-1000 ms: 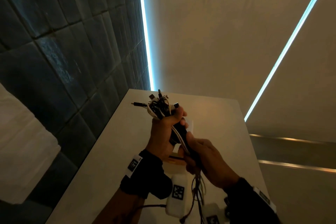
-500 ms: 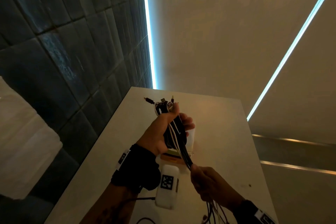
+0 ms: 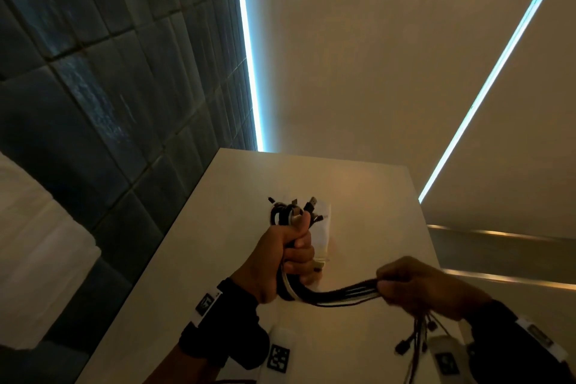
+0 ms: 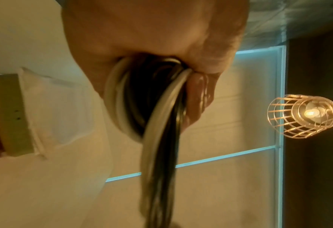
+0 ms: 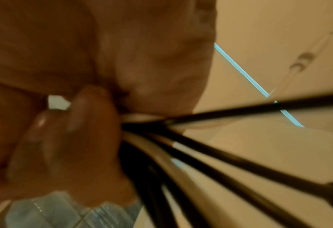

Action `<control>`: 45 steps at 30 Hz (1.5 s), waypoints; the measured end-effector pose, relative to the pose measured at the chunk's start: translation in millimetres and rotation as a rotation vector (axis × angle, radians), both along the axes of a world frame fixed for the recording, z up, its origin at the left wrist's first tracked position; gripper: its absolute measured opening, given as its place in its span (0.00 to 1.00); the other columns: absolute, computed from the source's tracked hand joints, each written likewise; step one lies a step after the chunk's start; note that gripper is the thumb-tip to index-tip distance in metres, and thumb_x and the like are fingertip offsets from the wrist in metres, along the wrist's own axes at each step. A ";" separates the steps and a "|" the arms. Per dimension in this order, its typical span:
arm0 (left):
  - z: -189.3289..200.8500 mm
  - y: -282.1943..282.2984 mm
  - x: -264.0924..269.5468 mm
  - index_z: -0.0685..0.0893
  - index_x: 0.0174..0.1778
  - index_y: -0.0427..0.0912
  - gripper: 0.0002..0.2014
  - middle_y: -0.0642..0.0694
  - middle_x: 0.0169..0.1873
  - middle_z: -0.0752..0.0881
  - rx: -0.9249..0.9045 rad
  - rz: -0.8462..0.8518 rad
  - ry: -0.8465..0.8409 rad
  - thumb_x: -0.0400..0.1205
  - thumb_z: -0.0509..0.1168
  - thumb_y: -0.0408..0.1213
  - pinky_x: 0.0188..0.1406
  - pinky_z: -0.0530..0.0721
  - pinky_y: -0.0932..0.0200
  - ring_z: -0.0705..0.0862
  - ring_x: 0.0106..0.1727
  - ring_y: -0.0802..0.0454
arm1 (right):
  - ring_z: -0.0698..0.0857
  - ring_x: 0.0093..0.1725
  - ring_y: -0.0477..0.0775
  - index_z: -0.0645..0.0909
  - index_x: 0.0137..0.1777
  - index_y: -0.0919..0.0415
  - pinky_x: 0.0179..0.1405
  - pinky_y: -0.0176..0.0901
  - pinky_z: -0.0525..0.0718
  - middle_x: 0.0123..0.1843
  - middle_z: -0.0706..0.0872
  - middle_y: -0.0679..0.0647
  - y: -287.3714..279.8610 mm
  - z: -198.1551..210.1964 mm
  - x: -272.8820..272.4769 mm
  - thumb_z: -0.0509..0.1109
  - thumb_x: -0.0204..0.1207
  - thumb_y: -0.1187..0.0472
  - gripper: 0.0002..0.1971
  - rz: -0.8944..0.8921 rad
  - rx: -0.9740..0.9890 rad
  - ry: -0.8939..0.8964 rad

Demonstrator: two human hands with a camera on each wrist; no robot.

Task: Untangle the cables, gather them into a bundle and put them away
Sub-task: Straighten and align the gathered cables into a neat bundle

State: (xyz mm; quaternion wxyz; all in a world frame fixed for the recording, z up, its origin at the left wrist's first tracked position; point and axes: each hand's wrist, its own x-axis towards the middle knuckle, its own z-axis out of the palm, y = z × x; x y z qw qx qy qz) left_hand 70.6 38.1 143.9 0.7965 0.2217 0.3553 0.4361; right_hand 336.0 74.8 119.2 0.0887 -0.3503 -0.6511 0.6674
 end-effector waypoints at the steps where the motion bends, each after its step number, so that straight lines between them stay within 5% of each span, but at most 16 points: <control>1: -3.3 -2.1 0.7 0.67 0.24 0.43 0.23 0.52 0.13 0.60 -0.010 -0.012 0.008 0.81 0.61 0.51 0.20 0.68 0.64 0.60 0.13 0.57 | 0.66 0.21 0.48 0.81 0.32 0.56 0.20 0.37 0.65 0.24 0.71 0.49 3.9 10.9 -2.3 0.73 0.73 0.45 0.16 -0.004 0.073 -0.008; 6: -2.3 -9.0 9.8 0.75 0.31 0.41 0.19 0.53 0.13 0.62 0.030 -0.066 0.031 0.80 0.63 0.52 0.21 0.63 0.65 0.61 0.13 0.58 | 0.71 0.25 0.44 0.82 0.31 0.60 0.28 0.37 0.71 0.26 0.76 0.50 29.7 46.9 -26.6 0.72 0.78 0.58 0.14 -0.023 0.495 -0.090; 10: 6.2 -9.3 16.6 0.83 0.44 0.37 0.19 0.53 0.14 0.61 0.041 -0.001 0.096 0.81 0.63 0.52 0.22 0.60 0.63 0.60 0.14 0.58 | 0.78 0.28 0.43 0.85 0.36 0.60 0.32 0.39 0.76 0.28 0.82 0.48 38.1 60.9 -45.5 0.72 0.78 0.61 0.09 -0.042 0.714 -0.152; 14: 3.4 -8.7 13.0 0.80 0.56 0.34 0.24 0.53 0.16 0.62 0.031 0.045 0.062 0.77 0.69 0.53 0.22 0.60 0.62 0.62 0.14 0.59 | 0.81 0.30 0.49 0.86 0.41 0.60 0.33 0.44 0.79 0.30 0.84 0.51 38.0 69.9 -57.9 0.72 0.78 0.60 0.07 -0.050 0.900 -0.116; 19: 8.7 -15.8 12.4 0.90 0.48 0.38 0.28 0.43 0.33 0.73 0.132 -0.138 0.197 0.70 0.70 0.61 0.23 0.58 0.62 0.62 0.17 0.59 | 0.83 0.30 0.43 0.85 0.40 0.60 0.30 0.38 0.80 0.31 0.83 0.39 34.0 73.3 -72.9 0.71 0.78 0.64 0.06 0.022 1.049 -0.021; 21: 12.7 -16.3 12.3 0.89 0.47 0.38 0.27 0.40 0.36 0.82 0.156 -0.152 0.243 0.69 0.70 0.61 0.25 0.66 0.62 0.68 0.21 0.57 | 0.83 0.30 0.38 0.85 0.41 0.61 0.31 0.32 0.78 0.30 0.80 0.34 34.8 76.3 -75.0 0.71 0.78 0.65 0.05 0.023 1.089 -0.037; 23: 12.4 -16.5 13.9 0.88 0.49 0.42 0.20 0.43 0.41 0.89 0.203 -0.122 0.312 0.72 0.70 0.55 0.43 0.81 0.50 0.80 0.33 0.50 | 0.82 0.28 0.38 0.84 0.41 0.60 0.27 0.38 0.80 0.28 0.78 0.35 35.4 79.6 -75.7 0.71 0.79 0.64 0.05 0.038 1.107 -0.082; 25: 6.1 -17.2 15.3 0.89 0.45 0.48 0.12 0.44 0.42 0.89 0.223 -0.090 0.358 0.71 0.75 0.50 0.58 0.76 0.38 0.80 0.45 0.39 | 0.83 0.27 0.38 0.82 0.45 0.59 0.26 0.43 0.81 0.29 0.80 0.37 34.8 81.4 -76.8 0.70 0.80 0.62 0.02 0.055 1.092 -0.117; 27: -0.5 -17.9 17.1 0.90 0.38 0.49 0.08 0.45 0.39 0.88 0.203 -0.094 0.337 0.68 0.78 0.47 0.55 0.69 0.41 0.73 0.47 0.37 | 0.83 0.26 0.41 0.76 0.52 0.56 0.26 0.46 0.83 0.31 0.83 0.44 35.4 79.6 -77.8 0.70 0.80 0.60 0.06 0.049 1.048 -0.126; 30: -4.4 -17.4 18.0 0.89 0.35 0.46 0.09 0.45 0.35 0.84 0.162 -0.096 0.338 0.64 0.78 0.44 0.56 0.74 0.45 0.78 0.44 0.43 | 0.84 0.27 0.49 0.70 0.56 0.51 0.28 0.51 0.86 0.36 0.88 0.51 37.3 75.1 -75.7 0.71 0.78 0.55 0.13 0.052 0.956 -0.100; 34: -0.9 -16.9 19.3 0.83 0.53 0.35 0.13 0.42 0.43 0.89 0.166 -0.069 0.201 0.75 0.69 0.35 0.49 0.83 0.51 0.86 0.44 0.46 | 0.83 0.25 0.49 0.75 0.48 0.54 0.26 0.47 0.83 0.33 0.88 0.53 40.5 65.4 -70.3 0.68 0.72 0.37 0.20 -0.083 0.946 -0.085; 37: 2.6 -16.8 20.9 0.81 0.44 0.38 0.05 0.42 0.37 0.87 0.158 -0.030 0.093 0.80 0.67 0.36 0.39 0.83 0.53 0.84 0.32 0.49 | 0.78 0.24 0.49 0.78 0.41 0.58 0.25 0.46 0.78 0.28 0.82 0.53 35.4 50.2 -69.6 0.63 0.72 0.31 0.27 -0.191 1.012 -0.107; 42: 6.8 -5.0 14.5 0.71 0.31 0.44 0.18 0.53 0.17 0.67 0.116 0.108 0.074 0.78 0.69 0.50 0.27 0.72 0.58 0.69 0.17 0.57 | 0.63 0.23 0.51 0.78 0.37 0.65 0.21 0.41 0.66 0.26 0.66 0.55 16.6 24.5 -54.0 0.63 0.76 0.35 0.29 -0.290 0.342 0.141; 45: 6.9 -1.2 8.2 0.72 0.28 0.43 0.19 0.52 0.15 0.66 0.109 0.201 0.085 0.77 0.65 0.52 0.19 0.70 0.64 0.67 0.14 0.57 | 0.63 0.23 0.51 0.80 0.38 0.64 0.24 0.43 0.71 0.26 0.63 0.53 5.8 16.6 -46.9 0.60 0.78 0.36 0.28 -0.290 0.215 0.203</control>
